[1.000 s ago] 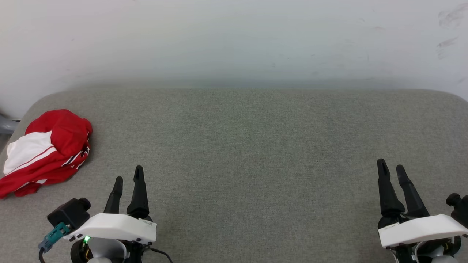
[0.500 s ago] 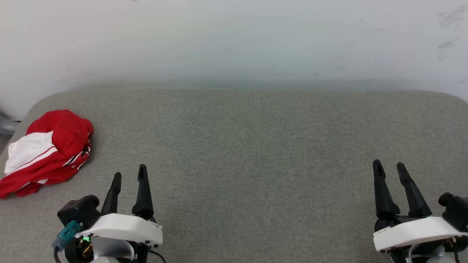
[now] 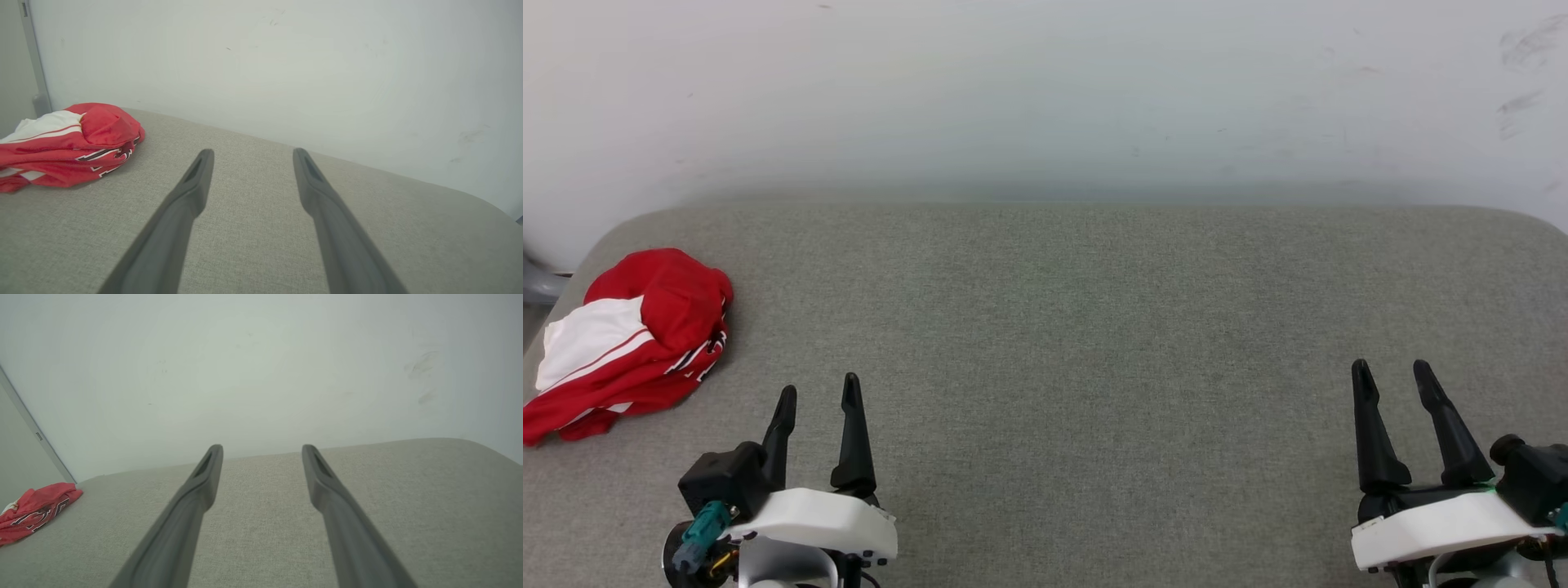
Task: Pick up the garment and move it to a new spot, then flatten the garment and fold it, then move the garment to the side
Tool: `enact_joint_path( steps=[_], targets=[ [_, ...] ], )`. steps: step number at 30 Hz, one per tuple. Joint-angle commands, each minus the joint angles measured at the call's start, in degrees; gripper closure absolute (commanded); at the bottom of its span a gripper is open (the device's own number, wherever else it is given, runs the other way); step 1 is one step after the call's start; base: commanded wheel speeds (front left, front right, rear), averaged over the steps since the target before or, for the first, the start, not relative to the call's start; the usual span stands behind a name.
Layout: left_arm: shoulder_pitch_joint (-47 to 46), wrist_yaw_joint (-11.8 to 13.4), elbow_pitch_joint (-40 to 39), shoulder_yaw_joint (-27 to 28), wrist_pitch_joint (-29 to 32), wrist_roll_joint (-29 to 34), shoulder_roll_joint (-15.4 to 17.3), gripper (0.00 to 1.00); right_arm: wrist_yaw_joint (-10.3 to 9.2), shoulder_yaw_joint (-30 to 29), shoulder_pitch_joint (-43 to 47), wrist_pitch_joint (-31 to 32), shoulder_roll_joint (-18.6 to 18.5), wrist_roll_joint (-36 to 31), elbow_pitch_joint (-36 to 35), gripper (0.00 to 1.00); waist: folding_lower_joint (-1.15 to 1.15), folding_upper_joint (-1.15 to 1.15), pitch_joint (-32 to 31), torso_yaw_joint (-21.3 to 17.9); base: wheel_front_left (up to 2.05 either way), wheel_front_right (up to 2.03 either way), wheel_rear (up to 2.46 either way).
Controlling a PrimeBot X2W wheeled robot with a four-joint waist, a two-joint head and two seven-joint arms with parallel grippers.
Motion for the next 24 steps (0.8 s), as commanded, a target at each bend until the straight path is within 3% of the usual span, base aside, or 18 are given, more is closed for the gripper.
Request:
enact_joint_path(
  steps=[1,24],
  targets=[
    [-0.09,0.25,-0.53,-0.24,-0.47,1.04,0.30,0.00,-0.01,0.01,0.18,-0.47,0.04,-1.14,-0.76,0.00,0.00,0.00,0.00,0.01,0.00,0.00,0.00],
    [0.56,-0.36,0.29,-1.01,-3.26,11.61,-0.19,0.00,-0.02,0.52,0.86,-3.22,0.07,-8.71,-1.12,0.00,0.00,0.00,0.11,0.23,0.00,0.00,0.00]
  ],
)
